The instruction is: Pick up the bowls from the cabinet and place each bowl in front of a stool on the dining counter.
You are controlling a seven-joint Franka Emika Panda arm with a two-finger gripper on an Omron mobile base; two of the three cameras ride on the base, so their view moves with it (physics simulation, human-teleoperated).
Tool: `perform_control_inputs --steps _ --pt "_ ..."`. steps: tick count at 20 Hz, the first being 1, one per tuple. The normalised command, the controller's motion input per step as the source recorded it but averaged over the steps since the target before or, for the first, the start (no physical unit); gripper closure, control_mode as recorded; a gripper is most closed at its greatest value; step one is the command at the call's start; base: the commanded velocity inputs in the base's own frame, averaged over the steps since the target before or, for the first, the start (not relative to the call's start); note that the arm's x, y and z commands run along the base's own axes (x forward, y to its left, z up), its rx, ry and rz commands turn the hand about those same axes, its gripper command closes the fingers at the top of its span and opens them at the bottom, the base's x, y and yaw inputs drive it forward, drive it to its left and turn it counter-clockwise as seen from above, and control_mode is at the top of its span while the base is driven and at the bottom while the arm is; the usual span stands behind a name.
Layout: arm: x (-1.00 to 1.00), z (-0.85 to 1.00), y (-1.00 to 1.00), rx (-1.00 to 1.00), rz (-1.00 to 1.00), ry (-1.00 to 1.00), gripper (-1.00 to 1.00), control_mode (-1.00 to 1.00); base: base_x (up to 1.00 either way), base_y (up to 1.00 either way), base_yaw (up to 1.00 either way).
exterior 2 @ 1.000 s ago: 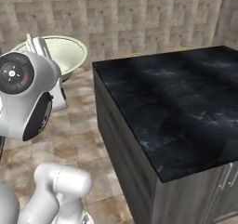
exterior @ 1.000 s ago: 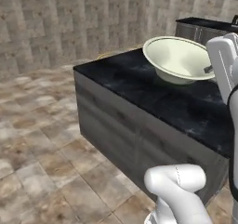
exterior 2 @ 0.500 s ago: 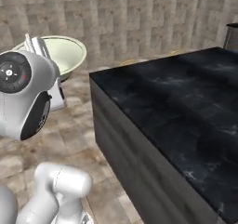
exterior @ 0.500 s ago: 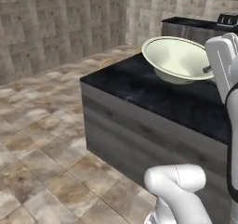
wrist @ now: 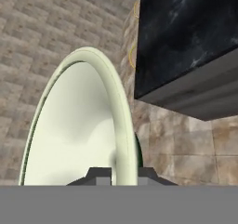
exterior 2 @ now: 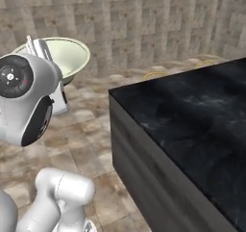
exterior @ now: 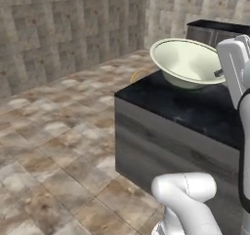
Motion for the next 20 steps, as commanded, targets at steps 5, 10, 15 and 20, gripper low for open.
perform_control_inputs --steps 5,10,15,20 --pt "0.00 0.00 0.00 0.00 0.00 0.00 1.00 1.00 0.73 0.99 0.02" --pt "0.00 0.00 0.00 0.00 0.00 0.00 1.00 1.00 0.93 0.90 0.00" --pt "0.00 0.00 0.00 0.00 0.00 0.00 1.00 1.00 1.00 0.56 -0.04" --pt "0.00 0.00 0.00 0.00 0.00 0.00 1.00 1.00 1.00 0.32 -0.23"
